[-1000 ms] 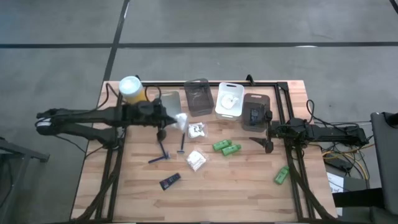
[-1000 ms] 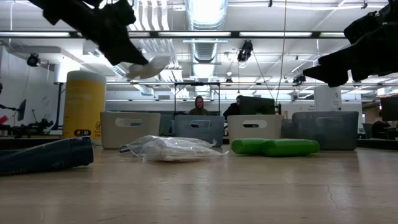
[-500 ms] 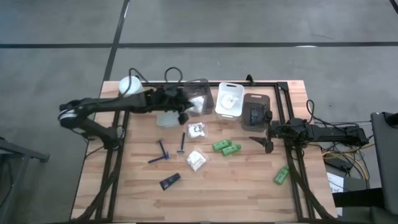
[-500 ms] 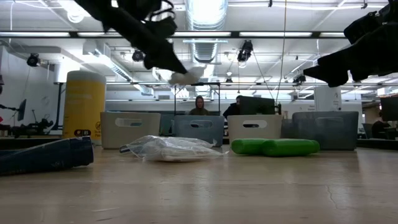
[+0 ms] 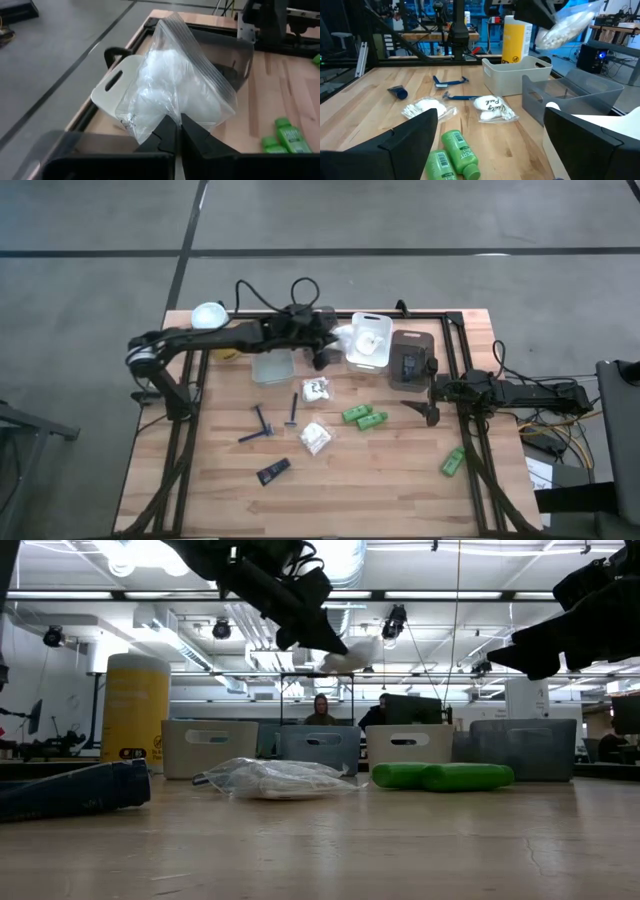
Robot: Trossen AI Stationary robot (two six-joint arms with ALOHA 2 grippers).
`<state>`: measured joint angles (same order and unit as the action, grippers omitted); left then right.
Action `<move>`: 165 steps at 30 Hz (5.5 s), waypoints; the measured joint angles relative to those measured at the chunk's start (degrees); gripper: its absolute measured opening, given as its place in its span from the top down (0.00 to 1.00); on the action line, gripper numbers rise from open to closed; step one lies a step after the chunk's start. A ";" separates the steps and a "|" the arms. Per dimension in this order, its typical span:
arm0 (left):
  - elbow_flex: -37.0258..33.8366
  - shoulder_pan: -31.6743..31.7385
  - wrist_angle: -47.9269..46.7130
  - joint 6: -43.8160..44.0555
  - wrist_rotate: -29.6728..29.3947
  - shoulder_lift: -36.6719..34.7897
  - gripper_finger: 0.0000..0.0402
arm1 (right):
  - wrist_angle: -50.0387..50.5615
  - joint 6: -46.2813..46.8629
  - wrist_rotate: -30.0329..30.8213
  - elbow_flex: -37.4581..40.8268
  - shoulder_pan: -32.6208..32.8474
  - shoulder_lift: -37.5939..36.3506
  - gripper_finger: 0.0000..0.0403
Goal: Pick & Place Travel size toiletries
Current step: Put the white cotton pack into the white bin
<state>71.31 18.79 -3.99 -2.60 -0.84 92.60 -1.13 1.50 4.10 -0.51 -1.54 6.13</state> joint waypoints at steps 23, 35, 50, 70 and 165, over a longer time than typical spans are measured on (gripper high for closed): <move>-0.38 0.61 -2.82 1.50 1.34 -4.06 0.97 | -25.14 -4.71 2.04 -0.02 0.00 0.63 0.13; -0.40 0.61 -4.20 2.80 1.84 -5.18 0.97 | -41.06 10.12 8.60 -0.07 0.02 1.93 0.13; -0.40 0.61 -4.24 2.85 1.23 -5.18 0.97 | -38.83 55.07 39.90 -10.17 -1.40 30.47 0.22; -0.40 0.61 -5.19 1.23 0.85 -7.14 0.98 | 13.70 23.32 12.64 -59.49 -8.89 68.57 0.15; -0.42 0.57 -6.12 2.83 4.02 -9.34 0.58 | 28.66 21.05 8.69 -53.51 -23.60 79.50 0.89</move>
<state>70.89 19.35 -10.11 0.23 3.18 83.26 27.53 22.54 12.79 -54.02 -25.14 85.64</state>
